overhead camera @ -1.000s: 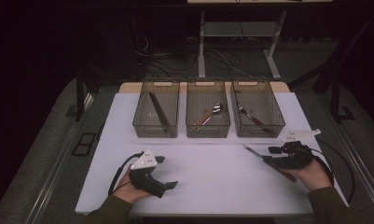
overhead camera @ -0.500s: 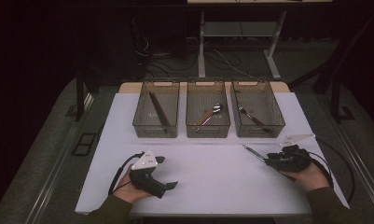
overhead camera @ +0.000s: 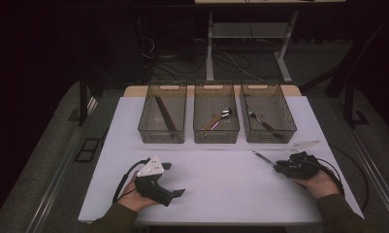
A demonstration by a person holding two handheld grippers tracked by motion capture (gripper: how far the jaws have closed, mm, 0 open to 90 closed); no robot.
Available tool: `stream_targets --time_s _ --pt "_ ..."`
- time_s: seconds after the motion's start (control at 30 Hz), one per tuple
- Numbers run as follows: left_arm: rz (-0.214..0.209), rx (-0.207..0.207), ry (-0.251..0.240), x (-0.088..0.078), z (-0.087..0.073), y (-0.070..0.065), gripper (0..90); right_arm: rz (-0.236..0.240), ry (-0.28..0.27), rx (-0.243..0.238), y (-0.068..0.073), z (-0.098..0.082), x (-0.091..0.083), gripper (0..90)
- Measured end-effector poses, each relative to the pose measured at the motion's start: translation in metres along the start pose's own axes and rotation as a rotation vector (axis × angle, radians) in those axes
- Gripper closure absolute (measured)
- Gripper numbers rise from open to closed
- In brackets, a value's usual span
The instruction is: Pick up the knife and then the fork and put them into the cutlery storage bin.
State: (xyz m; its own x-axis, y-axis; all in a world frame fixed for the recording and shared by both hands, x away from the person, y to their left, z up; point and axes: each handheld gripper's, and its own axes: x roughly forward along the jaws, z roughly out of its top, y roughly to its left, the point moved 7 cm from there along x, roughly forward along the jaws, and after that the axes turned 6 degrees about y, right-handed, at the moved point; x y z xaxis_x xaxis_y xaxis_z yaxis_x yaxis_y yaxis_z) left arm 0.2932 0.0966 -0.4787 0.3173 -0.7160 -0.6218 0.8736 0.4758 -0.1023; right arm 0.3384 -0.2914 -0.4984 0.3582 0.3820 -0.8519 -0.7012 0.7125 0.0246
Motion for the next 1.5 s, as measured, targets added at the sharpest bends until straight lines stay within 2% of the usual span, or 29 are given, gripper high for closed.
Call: stream_targets --time_s 0.3,0.53,0.8,1.03,1.5 --pt "0.002 -0.002 0.000 0.001 0.000 0.000 0.0 0.014 -0.007 -0.008 0.000 -0.002 0.001 76.7" --pt "0.001 0.002 0.001 0.001 0.000 -0.001 0.0 0.003 -0.009 -0.032 0.000 -0.001 0.001 77.3" --pt "-0.001 0.010 0.006 0.000 0.000 0.000 0.0 0.025 -0.003 -0.020 -0.001 -0.001 -0.001 77.4" --pt "-0.002 0.005 0.000 0.000 0.000 -0.001 0.0 0.050 -0.017 -0.001 -0.003 0.001 -0.006 77.4" --pt "-0.003 0.004 -0.001 0.000 0.000 -0.001 0.0 0.067 -0.063 0.011 -0.008 0.005 -0.022 77.4"
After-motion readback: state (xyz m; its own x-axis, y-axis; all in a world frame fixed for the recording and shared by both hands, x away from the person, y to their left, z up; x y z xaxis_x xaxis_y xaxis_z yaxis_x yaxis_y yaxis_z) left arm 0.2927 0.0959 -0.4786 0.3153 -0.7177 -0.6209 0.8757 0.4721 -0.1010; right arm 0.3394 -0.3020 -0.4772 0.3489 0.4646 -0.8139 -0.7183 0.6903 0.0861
